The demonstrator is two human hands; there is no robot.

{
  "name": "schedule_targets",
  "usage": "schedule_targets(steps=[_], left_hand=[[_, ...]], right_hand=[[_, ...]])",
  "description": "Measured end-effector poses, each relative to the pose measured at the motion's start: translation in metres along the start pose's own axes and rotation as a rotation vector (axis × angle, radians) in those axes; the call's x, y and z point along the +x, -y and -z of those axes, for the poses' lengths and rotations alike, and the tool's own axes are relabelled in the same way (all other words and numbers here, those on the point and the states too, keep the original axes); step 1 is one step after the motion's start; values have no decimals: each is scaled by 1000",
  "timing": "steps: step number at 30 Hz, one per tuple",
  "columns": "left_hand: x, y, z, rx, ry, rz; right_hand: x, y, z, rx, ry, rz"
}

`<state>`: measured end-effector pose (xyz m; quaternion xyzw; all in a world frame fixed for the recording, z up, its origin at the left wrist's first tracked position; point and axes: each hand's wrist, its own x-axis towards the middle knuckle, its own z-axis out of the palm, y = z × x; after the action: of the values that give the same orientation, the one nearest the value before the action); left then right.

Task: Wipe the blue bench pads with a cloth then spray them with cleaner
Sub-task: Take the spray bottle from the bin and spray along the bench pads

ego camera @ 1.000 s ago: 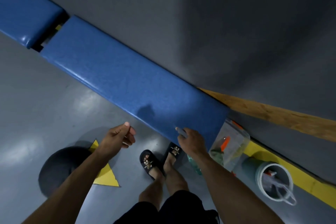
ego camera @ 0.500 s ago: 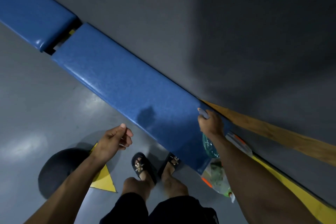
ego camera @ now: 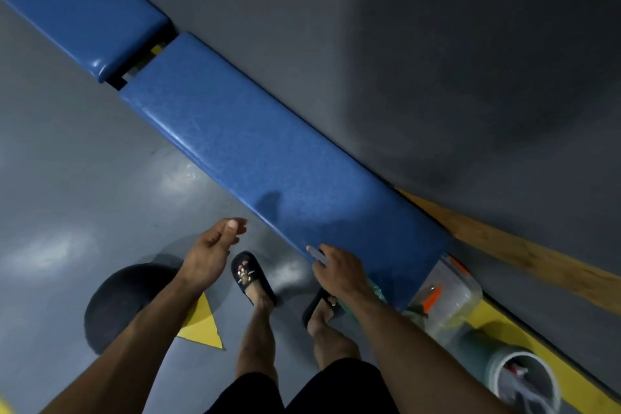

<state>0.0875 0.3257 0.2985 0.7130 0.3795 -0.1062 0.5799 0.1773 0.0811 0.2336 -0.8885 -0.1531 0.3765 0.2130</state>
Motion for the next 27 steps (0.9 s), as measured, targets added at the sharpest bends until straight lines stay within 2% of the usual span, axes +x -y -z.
schedule_targets(steps=[6,12,16,20,27], left_hand=[[13,13,40,-21,-29,5],[32,25,81,-24,7,19],[50,25,102,-16,25,-2],[64,22,123,-2,60,-21],[75,24,154,-9,78,-18]], right_hand=[[21,18,7,-6,-167,-150],[58,26,55,118,-343,-344],[68,36,66,200,-407,-402],[61,66,44,168,-375,-382],[53,127,-37,47,-136,-236]])
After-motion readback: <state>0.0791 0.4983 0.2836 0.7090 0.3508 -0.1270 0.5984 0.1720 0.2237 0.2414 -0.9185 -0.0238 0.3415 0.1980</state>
